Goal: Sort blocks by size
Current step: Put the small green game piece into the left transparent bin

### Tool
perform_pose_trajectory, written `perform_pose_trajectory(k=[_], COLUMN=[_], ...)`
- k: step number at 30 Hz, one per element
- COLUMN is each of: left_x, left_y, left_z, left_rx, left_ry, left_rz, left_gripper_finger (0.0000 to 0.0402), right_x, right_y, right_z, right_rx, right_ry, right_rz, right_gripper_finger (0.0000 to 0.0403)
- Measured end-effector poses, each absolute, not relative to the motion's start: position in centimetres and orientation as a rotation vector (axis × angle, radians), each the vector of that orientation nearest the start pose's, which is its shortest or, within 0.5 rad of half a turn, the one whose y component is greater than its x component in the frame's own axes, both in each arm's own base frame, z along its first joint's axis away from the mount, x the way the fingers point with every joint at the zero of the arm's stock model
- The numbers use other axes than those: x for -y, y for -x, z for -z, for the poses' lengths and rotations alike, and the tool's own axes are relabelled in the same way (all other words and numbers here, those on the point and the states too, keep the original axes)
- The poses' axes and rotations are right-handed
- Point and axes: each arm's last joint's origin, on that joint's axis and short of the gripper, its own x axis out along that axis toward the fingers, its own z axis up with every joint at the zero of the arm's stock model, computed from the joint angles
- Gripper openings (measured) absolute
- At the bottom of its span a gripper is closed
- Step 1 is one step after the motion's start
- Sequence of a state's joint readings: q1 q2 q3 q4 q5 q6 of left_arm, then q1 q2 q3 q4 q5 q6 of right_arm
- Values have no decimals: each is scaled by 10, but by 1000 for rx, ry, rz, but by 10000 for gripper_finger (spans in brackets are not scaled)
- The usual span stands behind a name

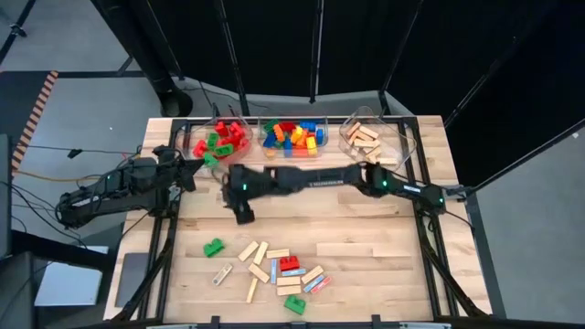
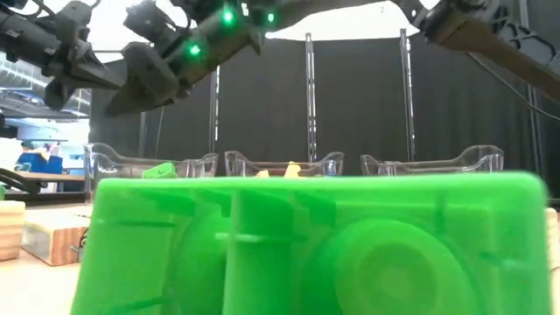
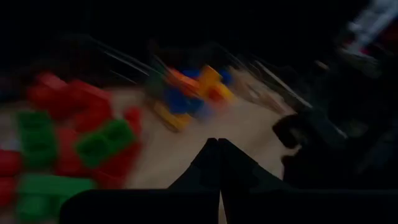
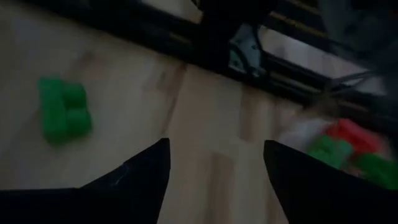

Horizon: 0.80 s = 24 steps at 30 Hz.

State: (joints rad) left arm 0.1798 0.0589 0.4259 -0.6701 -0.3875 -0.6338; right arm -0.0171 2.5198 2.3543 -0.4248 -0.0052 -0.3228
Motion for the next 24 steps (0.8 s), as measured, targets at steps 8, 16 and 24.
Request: perform_pose_trajectory(k=[8, 16, 24], left_x=[-16, -18, -20], left_y=[-62, -77, -93], left_z=[-230, -202, -189], left_rx=[-244, -637, -828], left_ry=[722, 845, 885], left_rz=[-469, -647, -730], left_gripper_finger=[2, 1, 1], right_x=[-17, -42, -49], right_y=[-554, -553, -555], right_z=[-246, -248, -251], right_rx=[-602, -585, -537], right_ry=[405, 303, 266], right_rz=[-155, -237, -261], right_gripper_finger=[254, 180, 16])
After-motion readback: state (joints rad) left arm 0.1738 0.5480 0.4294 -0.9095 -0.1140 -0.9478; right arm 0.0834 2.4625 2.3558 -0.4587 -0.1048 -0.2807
